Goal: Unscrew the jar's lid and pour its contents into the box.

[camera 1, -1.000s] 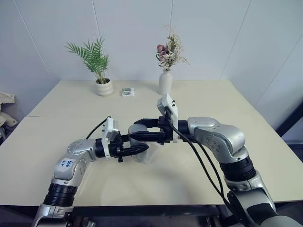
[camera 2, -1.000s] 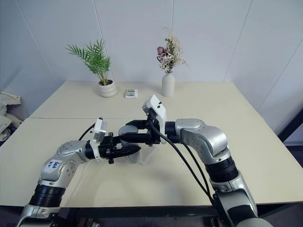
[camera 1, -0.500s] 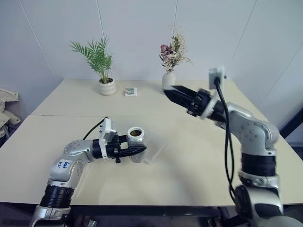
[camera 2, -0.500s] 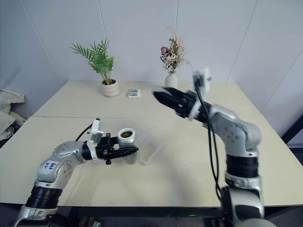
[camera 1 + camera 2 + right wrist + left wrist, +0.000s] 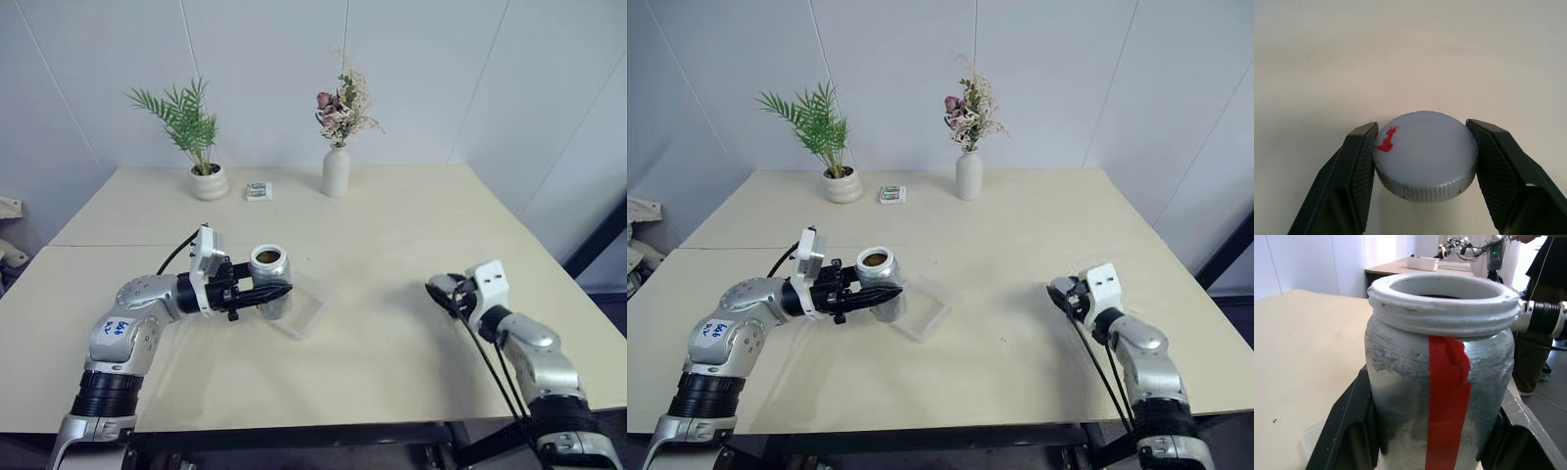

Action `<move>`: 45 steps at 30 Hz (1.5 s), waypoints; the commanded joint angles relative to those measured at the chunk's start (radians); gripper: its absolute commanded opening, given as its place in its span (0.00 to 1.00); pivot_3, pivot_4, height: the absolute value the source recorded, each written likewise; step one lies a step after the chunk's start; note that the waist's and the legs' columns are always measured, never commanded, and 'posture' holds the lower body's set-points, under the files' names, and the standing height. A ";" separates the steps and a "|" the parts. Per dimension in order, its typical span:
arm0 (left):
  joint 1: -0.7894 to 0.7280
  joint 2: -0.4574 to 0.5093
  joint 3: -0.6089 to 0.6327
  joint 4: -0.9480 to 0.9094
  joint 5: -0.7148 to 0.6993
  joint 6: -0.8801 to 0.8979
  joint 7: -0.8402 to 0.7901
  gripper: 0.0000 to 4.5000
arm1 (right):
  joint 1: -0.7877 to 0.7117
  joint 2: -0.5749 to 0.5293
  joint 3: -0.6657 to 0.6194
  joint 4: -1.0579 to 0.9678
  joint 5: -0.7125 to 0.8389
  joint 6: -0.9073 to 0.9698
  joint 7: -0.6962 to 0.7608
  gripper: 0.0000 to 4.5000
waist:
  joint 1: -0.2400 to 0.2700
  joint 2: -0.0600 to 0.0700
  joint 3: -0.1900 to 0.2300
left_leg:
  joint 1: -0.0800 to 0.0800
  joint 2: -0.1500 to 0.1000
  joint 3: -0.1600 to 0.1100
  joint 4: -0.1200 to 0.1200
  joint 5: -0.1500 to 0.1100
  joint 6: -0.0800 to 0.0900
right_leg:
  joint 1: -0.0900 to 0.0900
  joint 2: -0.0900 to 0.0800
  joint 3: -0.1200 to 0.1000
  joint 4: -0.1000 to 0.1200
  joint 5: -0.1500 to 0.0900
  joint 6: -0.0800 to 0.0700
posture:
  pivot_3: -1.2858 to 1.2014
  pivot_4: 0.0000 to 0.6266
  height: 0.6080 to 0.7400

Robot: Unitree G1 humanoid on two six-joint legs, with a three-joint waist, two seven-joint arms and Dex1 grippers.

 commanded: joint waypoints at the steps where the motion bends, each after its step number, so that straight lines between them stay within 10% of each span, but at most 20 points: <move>1: -0.020 0.017 0.037 -0.010 -0.033 0.015 0.008 0.45 | -0.002 0.015 -0.027 0.004 0.022 -0.054 0.010 0.56 | 0.000 0.000 0.000 | 0.000 0.000 0.000 0.000 0.000 0.000 | 0.000 0.000 0.000 0.000 0.000 0.000 | 0.52 0.24 1.00; 4: -0.020 0.021 0.046 -0.011 -0.037 0.029 0.011 0.45 | -0.002 0.024 -0.033 0.014 0.032 -0.053 0.019 0.56 | 0.002 0.000 0.000 | 0.000 0.000 -0.001 0.000 0.000 -0.001 | 0.000 0.000 0.000 0.001 0.000 0.000 | 0.52 0.24 1.00; 10: -0.035 0.022 0.067 0.001 -0.032 0.048 0.055 0.45 | 0.004 0.014 -0.037 -0.072 0.080 -0.006 0.069 0.99 | 0.002 0.000 0.000 | 0.000 0.000 -0.001 0.000 0.001 -0.001 | 0.000 0.000 0.000 0.001 0.000 0.000 | 0.52 0.24 1.00; 29: -0.023 0.076 0.020 0.065 0.238 -0.223 0.218 0.45 | -0.032 -0.208 0.079 -0.876 0.372 0.472 0.345 0.99 | 0.023 0.001 0.000 | 0.000 0.000 -0.003 0.000 0.001 -0.001 | 0.000 0.000 -0.001 0.000 0.000 0.000 | 0.52 0.24 1.00; 45: -0.074 -0.010 0.026 0.169 0.178 -0.164 0.211 0.45 | 0.011 -0.247 0.157 -0.709 0.275 0.375 0.498 0.99 | 0.028 0.000 0.001 | 0.000 0.000 -0.003 0.002 0.001 -0.001 | 0.001 0.000 -0.002 0.001 0.000 0.000 | 0.52 0.24 1.00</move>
